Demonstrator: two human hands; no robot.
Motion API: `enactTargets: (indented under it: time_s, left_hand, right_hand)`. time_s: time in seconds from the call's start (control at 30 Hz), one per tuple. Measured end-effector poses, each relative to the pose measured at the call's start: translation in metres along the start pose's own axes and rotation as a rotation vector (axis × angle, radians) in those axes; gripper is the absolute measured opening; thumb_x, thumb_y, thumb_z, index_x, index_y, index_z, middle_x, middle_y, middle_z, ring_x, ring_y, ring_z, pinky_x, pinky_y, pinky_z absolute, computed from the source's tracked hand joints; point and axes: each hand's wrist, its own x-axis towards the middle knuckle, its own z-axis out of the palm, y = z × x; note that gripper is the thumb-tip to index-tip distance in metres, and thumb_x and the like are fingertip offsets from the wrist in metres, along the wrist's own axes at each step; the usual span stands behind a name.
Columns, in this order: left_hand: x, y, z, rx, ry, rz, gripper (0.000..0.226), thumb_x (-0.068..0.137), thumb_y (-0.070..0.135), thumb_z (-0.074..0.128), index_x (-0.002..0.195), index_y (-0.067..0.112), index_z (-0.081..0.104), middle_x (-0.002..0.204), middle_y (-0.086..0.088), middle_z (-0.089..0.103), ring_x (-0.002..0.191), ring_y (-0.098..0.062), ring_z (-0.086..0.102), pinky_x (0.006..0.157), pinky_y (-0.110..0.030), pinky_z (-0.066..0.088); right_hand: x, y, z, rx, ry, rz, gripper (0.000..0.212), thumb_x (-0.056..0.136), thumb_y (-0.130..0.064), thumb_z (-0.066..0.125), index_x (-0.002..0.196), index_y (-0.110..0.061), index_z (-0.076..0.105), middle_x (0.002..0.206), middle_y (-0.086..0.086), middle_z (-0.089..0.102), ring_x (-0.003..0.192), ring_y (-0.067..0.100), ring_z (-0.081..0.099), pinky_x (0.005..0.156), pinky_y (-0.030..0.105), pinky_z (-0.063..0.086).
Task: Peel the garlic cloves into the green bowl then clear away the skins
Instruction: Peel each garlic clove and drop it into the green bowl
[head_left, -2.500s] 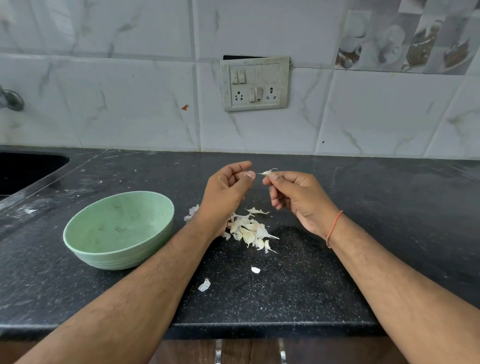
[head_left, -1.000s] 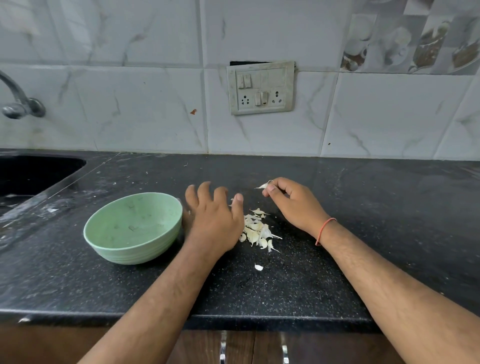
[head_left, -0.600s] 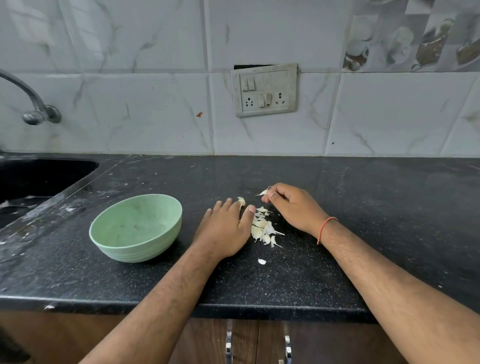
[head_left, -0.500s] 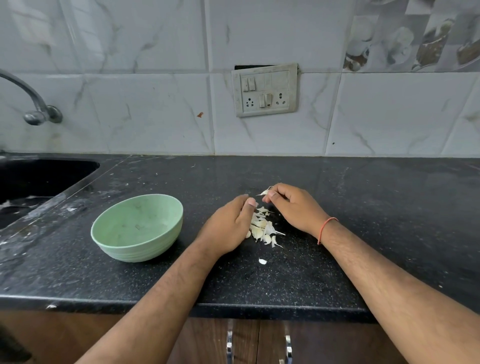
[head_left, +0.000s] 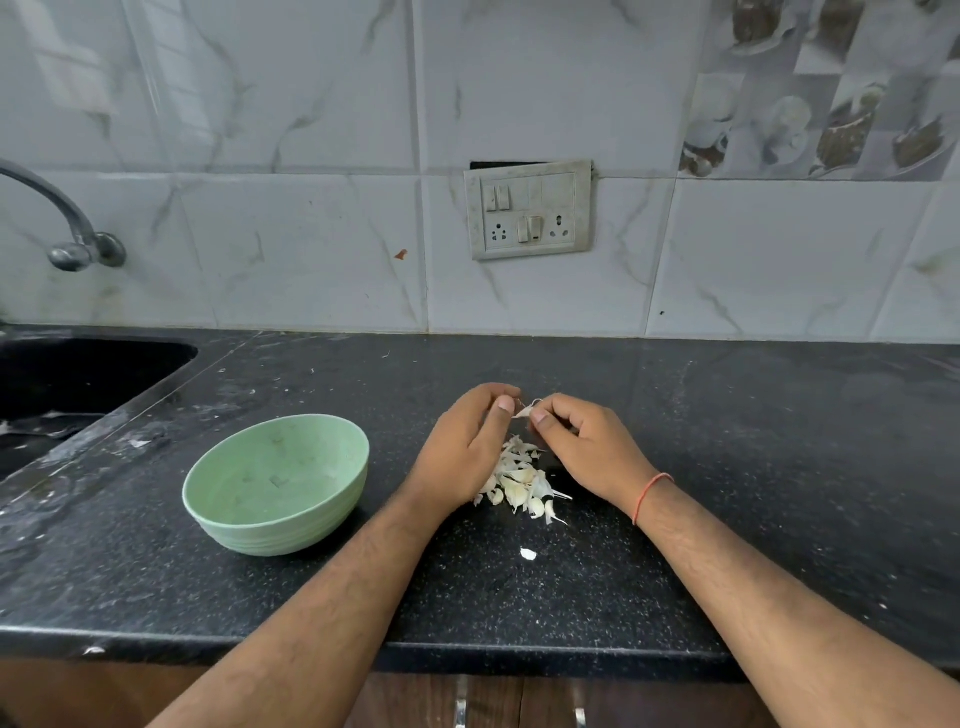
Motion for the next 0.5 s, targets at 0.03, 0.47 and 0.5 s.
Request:
enactTargets:
  time_s: [0.03,0.47,0.5]
  left_hand:
    - [0.0,0.002,0.0,0.023,0.003,0.03,0.031,0.111,0.041,0.047,0.127,0.024,0.068,0.117,0.016,0.071,0.113,0.002,0.064,0.099,-0.029,0.053]
    - [0.0,0.023,-0.002,-0.357,-0.139,0.102,0.036,0.115,0.022,0.046,0.088,0.003,0.062,0.078,-0.013,0.071,0.071,-0.02,0.068,0.072,-0.027,0.051]
    - [0.001,0.024,-0.002,-0.426,-0.173,0.1,0.037,0.115,0.021,0.044,0.089,0.0,0.059,0.079,-0.021,0.07,0.072,-0.03,0.07,0.073,-0.033,0.055]
  right_hand:
    - [-0.002,-0.002,0.001,0.025,-0.001,-0.007,0.024,0.108,-0.037,0.059,0.089,-0.034,0.073,0.079,-0.005,0.073,0.068,0.009,0.062,0.07,0.035,0.053]
    - [-0.016,-0.025,0.002,0.671,-0.086,0.155,0.029,0.109,-0.025,0.057,0.092,-0.005,0.069,0.075,0.009,0.054,0.068,0.017,0.052,0.058,0.028,0.041]
    - [-0.016,-0.026,0.002,0.724,-0.105,0.174,0.028,0.108,-0.026,0.057,0.092,-0.007,0.069,0.074,0.008,0.054,0.067,0.016,0.052,0.057,0.028,0.04]
